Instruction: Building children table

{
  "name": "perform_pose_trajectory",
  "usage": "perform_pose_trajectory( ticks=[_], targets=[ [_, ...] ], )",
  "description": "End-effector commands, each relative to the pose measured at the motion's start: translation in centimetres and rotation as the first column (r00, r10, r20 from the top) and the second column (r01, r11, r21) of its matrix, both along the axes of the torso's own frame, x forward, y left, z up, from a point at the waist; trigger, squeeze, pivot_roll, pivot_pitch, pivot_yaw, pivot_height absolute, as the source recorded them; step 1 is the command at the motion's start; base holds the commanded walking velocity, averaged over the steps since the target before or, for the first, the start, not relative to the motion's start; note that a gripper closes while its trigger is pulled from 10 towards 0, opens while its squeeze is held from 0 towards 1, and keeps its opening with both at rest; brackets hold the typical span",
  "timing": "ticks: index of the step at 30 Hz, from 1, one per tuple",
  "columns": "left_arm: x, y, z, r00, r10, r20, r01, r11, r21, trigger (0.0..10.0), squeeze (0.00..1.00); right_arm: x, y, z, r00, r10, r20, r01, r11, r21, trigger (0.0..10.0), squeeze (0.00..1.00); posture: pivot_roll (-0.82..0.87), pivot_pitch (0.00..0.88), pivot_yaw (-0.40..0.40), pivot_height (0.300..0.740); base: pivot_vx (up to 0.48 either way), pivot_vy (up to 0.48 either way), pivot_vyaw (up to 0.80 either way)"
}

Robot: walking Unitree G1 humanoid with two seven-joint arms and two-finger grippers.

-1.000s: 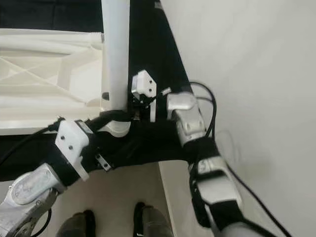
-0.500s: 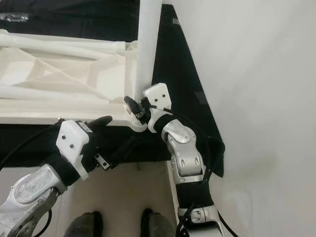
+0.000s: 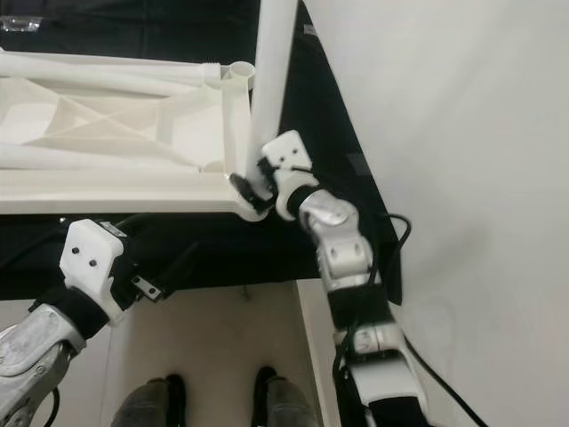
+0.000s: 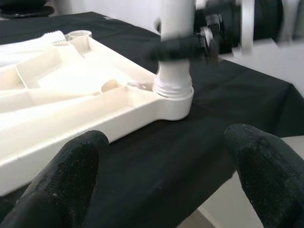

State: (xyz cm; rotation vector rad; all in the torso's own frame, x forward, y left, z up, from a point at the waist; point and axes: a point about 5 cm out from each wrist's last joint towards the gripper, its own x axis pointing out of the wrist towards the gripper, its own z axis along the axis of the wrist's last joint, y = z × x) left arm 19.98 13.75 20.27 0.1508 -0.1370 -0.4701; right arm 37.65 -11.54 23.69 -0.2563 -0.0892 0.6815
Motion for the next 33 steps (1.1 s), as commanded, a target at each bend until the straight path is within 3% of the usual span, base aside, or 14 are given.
perform_pose_trajectory(
  ticks=[1, 2, 6, 11, 12, 13, 14, 25, 27, 28, 30, 31, 32, 33],
  targets=[
    [-0.4, -0.2, 0.1, 1.000, -0.016, -0.001, 0.016, 1.000, 0.004, 10.0, 0.00, 0.0, -0.1, 0.3, 0.999, 0.044, 0.014, -0.044, 0.998, 0.038, 10.0, 0.00, 0.11, 0.266, -0.144, 0.740, 0.000, 0.000, 0.00],
    [-0.7, -0.3, 0.2, 1.000, -0.025, 0.002, 0.025, 1.000, -0.014, 10.0, 0.00, 0.3, 0.3, 0.4, 0.990, 0.138, -0.005, -0.138, 0.989, 0.057, 10.0, 0.00, 0.11, 0.259, -0.150, 0.740, 0.000, 0.000, 0.00],
    [-1.3, -0.2, 0.4, 1.000, -0.013, 0.013, 0.013, 1.000, -0.029, 10.0, 0.00, 0.4, 1.2, -0.1, 0.954, 0.295, -0.058, -0.291, 0.953, 0.081, 10.0, 0.00, 0.12, 0.258, -0.154, 0.740, 0.000, 0.000, 0.00],
    [-1.6, 0.3, 0.3, 1.000, 0.021, 0.012, -0.020, 0.999, -0.025, 10.0, 0.00, 0.2, 1.5, -0.2, 0.893, 0.430, -0.129, -0.424, 0.903, 0.077, 10.0, 0.00, 0.14, 0.257, -0.169, 0.740, 0.000, 0.000, 0.00],
    [-1.8, 0.4, 0.2, 0.999, 0.031, 0.013, -0.030, 0.999, -0.029, 10.0, 0.00, 0.2, 1.5, -0.2, 0.873, 0.466, -0.145, -0.461, 0.885, 0.067, 4.8, 0.00, 0.15, 0.258, -0.173, 0.740, 0.000, 0.000, 0.00],
    [-1.8, 0.4, 0.2, 0.999, 0.031, 0.013, -0.030, 0.999, -0.029, 10.0, 0.00, 0.2, 1.5, -0.2, 0.873, 0.466, -0.145, -0.461, 0.885, 0.067, 4.8, 0.00, 0.15, 0.258, -0.173, 0.740, 0.000, 0.000, 0.00],
    [-1.9, 0.5, 0.2, 0.999, 0.043, 0.014, -0.043, 0.999, -0.029, 10.0, 0.00, 0.2, 1.5, -0.1, 0.846, 0.506, -0.166, -0.502, 0.862, 0.068, 0.0, 0.00, 0.14, 0.259, -0.176, 0.740, 0.000, 0.000, 0.00],
    [-1.9, 0.5, 0.2, 0.998, 0.063, 0.021, -0.062, 0.997, -0.039, 10.0, 0.00, 0.4, -0.1, -0.6, 0.847, 0.507, -0.160, -0.503, 0.862, 0.071, 0.0, 0.00, 0.11, 0.276, -0.152, 0.740, 0.000, 0.000, 0.00],
    [-1.9, 0.4, 0.2, 0.998, 0.064, 0.020, -0.063, 0.997, -0.041, 10.0, 0.00, 0.4, -0.8, -0.6, 0.870, 0.470, -0.148, -0.463, 0.883, 0.081, 0.0, 0.00, 0.11, 0.278, -0.150, 0.740, 0.000, 0.000, 0.00],
    [-1.9, 0.4, 0.2, 0.998, 0.063, 0.020, -0.062, 0.997, -0.042, 10.0, 0.00, 0.6, -1.6, -0.7, 0.920, 0.375, -0.118, -0.368, 0.927, 0.073, 0.0, 0.00, 0.10, 0.277, -0.150, 0.740, 0.000, 0.000, 0.00],
    [-1.9, 0.4, 0.2, 0.998, 0.063, 0.020, -0.062, 0.997, -0.042, 10.0, 0.00, 0.6, -1.6, -0.7, 0.920, 0.375, -0.118, -0.368, 0.927, 0.073, 0.0, 0.00, 0.10, 0.277, -0.150, 0.740, 0.000, 0.000, 0.00],
    [-1.9, 0.4, 0.2, 0.998, 0.063, 0.019, -0.062, 0.997, -0.042, 10.0, 0.00, 0.6, -2.2, -0.8, 0.947, 0.307, -0.096, -0.301, 0.951, 0.069, 0.0, 0.00, 0.10, 0.279, -0.154, 0.740, 0.000, 0.000, 0.00],
    [-1.8, 0.5, 0.0, 0.998, 0.063, 0.018, -0.062, 0.997, -0.039, 10.0, 0.00, 0.2, -2.8, -2.8, 0.996, -0.064, -0.053, 0.067, 0.997, 0.045, 0.0, 0.00, 0.08, 0.277, -0.155, 0.740, 0.000, 0.000, 0.00],
    [-1.6, 0.5, 0.0, 0.998, 0.062, 0.019, -0.061, 0.997, -0.039, 10.0, 0.00, -2.0, -2.5, -4.8, 0.975, -0.220, -0.033, 0.221, 0.974, 0.056, 0.0, 0.00, 0.09, 0.286, -0.140, 0.740, 0.000, 0.000, 0.00]
  ],
)
